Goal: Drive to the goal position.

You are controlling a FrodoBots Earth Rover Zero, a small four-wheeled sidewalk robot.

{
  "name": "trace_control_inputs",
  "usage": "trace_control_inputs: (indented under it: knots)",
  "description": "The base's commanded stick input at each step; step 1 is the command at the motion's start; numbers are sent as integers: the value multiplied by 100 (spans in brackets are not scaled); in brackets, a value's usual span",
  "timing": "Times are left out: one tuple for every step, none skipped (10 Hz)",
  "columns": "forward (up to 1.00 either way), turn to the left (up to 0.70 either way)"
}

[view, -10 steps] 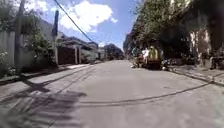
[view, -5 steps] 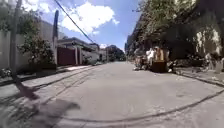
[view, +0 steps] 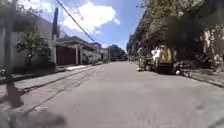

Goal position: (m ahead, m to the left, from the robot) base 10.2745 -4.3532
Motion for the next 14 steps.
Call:
trace_control_inputs:
  knots:
    - [85,-34]
    - [85,-10]
    - [85,0]
    - [85,0]
    - [85,0]
    - [85,0]
    - [85,0]
    - [85,0]
    - [85,0]
    - [85,0]
    - [85,0]
    - [85,0]
    - [85,0]
    - [85,0]
